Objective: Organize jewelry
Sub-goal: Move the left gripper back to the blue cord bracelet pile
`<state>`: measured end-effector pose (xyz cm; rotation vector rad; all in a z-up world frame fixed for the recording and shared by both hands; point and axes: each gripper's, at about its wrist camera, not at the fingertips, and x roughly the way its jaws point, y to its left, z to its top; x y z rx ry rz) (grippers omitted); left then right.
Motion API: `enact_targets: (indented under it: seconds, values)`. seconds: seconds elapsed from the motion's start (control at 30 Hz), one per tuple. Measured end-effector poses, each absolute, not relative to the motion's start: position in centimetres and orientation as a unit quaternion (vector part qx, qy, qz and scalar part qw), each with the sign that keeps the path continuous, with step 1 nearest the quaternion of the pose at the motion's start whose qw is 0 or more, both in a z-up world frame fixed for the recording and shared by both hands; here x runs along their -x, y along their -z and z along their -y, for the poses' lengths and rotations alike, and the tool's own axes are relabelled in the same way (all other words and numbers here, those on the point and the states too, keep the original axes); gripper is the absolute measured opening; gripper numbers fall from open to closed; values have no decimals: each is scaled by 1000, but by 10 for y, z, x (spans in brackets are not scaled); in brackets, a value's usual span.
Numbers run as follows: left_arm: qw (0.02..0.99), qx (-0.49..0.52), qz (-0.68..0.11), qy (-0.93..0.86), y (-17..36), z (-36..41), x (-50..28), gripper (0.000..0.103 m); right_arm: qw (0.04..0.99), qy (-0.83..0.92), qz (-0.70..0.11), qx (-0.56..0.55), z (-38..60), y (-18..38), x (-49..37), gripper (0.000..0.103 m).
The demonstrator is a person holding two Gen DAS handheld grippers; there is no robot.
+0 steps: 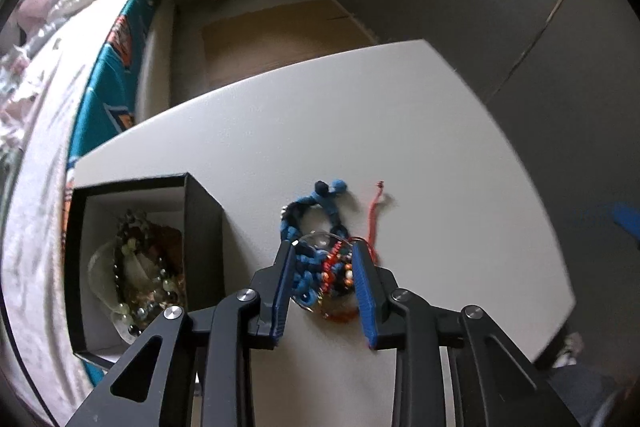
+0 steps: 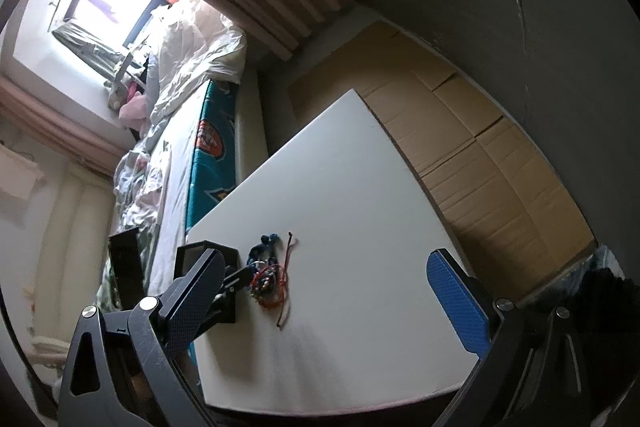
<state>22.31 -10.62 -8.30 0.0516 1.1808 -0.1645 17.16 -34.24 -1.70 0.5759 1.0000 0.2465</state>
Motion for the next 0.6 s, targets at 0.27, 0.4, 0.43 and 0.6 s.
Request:
enact_targets:
  seconds: [0.27, 0.4, 0.43, 0.6]
  values:
    - [828, -67, -554, 48, 95, 120, -234, 31, 829, -125, -469, -278, 351, 18, -173, 103]
    - [826, -90, -555, 46, 98, 127, -232, 42, 829, -125, -469, -279, 353, 18, -173, 103]
    - [826, -99, -554, 46, 98, 130, -231, 47, 829, -125, -468, -279, 353, 18, -173, 103]
    - [825, -122, -550, 44, 99, 136, -227, 57, 830, -124, -464, -284, 355, 16, -172, 103]
